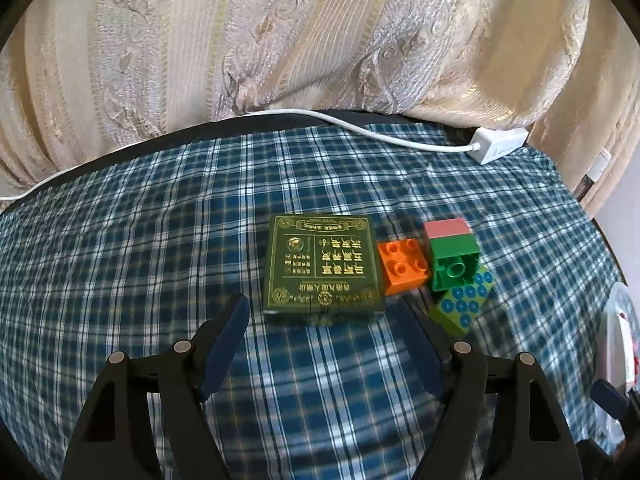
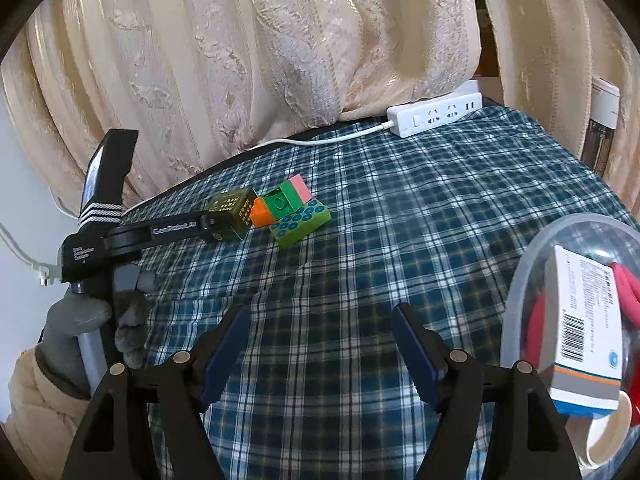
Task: Organize objects
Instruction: 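Move both grippers back toward the dark green box and stacked bricks, then grasp the dark green box with the left gripper while the right grasps the green-pink brick stack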
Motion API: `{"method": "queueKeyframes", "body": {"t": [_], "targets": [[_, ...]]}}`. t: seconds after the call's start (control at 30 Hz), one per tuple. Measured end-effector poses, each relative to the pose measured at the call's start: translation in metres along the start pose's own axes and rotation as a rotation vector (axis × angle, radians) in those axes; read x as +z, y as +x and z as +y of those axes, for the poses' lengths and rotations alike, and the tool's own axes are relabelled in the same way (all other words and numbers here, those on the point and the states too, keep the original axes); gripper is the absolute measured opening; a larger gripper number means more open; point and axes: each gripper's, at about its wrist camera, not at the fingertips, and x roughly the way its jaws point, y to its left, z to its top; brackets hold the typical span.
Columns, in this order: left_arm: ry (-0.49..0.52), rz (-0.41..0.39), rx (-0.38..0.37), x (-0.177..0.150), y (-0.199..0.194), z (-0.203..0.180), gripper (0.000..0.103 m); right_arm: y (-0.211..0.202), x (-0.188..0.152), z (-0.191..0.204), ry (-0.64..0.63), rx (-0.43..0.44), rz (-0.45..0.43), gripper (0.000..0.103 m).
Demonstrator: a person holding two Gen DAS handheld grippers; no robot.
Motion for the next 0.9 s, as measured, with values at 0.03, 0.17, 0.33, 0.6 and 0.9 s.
{"method": "queueKeyframes", "body": {"t": [0.03,0.17,0.33,0.6,0.9], "targets": [[-0.001,0.003,0.003,0.001,0.003,0.0,0.077,0.002,0.0,0.001,-0.001,0.001,0.003,0.077],[-0.008,0.014,0.005,0.003,0.012,0.004,0.077,0.011,0.002,0.003,-0.005,0.001,0.018,0.077],[-0.003,0.014,0.012,0.007,0.019,0.005,0.077,0.02,0.006,0.008,-0.014,-0.001,0.028,0.077],[0.013,-0.003,-0.002,0.009,0.023,0.008,0.077,0.038,0.015,0.016,-0.027,-0.008,0.041,0.077],[0.011,-0.03,-0.005,0.01,0.017,0.014,0.067,0.055,0.029,0.02,-0.026,-0.029,0.036,0.077]]}}
